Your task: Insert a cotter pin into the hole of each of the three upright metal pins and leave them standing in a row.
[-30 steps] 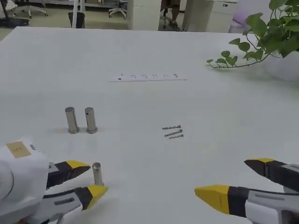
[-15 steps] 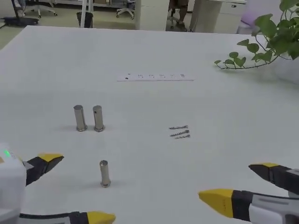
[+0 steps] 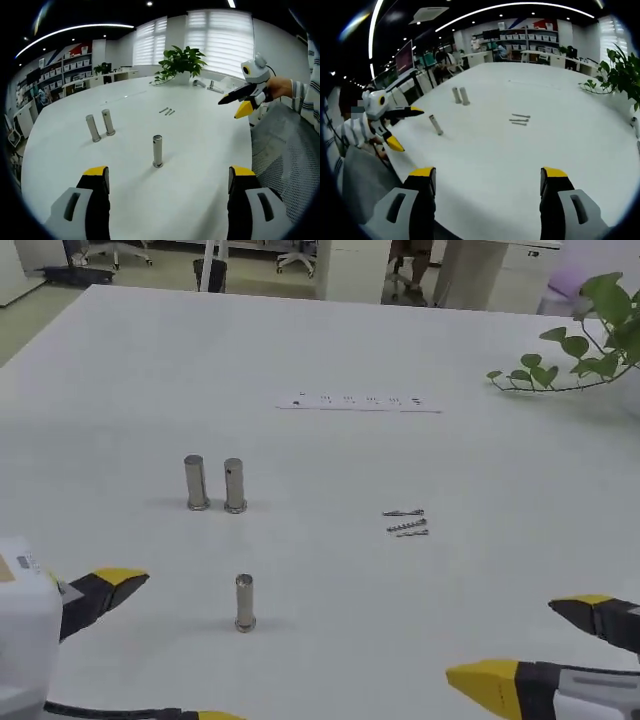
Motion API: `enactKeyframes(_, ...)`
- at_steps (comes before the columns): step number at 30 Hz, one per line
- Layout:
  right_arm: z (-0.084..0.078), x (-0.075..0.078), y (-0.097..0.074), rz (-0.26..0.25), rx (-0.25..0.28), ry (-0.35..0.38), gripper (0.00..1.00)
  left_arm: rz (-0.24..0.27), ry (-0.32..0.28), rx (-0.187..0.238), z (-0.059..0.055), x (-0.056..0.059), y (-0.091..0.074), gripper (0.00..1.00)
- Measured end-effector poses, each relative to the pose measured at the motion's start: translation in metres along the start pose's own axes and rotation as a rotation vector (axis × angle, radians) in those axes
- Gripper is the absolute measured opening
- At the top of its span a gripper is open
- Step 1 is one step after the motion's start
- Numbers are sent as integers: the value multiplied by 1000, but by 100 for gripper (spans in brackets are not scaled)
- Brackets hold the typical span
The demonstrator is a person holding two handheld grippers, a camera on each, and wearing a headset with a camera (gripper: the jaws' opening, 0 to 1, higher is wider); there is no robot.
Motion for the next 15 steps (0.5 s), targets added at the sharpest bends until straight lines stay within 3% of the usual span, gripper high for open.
enactKeyframes(5, 7, 2, 4, 48, -50, -88, 83, 15, -25, 16, 1, 0, -3, 100)
enactKeyframes(7, 11, 10, 5, 33, -69, -135, 76, 19, -46, 29, 3, -1, -5, 100)
enactKeyframes(11, 20, 19, 10, 49, -94, -119, 71, 33, -70, 46, 6, -4, -7, 100)
enactKeyframes(15, 25, 27, 23, 74, -163, -223, 70, 44, -83, 56, 7, -10, -6, 99)
Point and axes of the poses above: the centre of the closed fingertips' face, and the gripper's own axes: y roughly forward along the fingers, x roughly to its right, z roughly out of its top, the point moved 1 cm from there along -y, roughly backward along the fingers, and after that the axes turned 5 degrees about z, right-handed, at the moved point
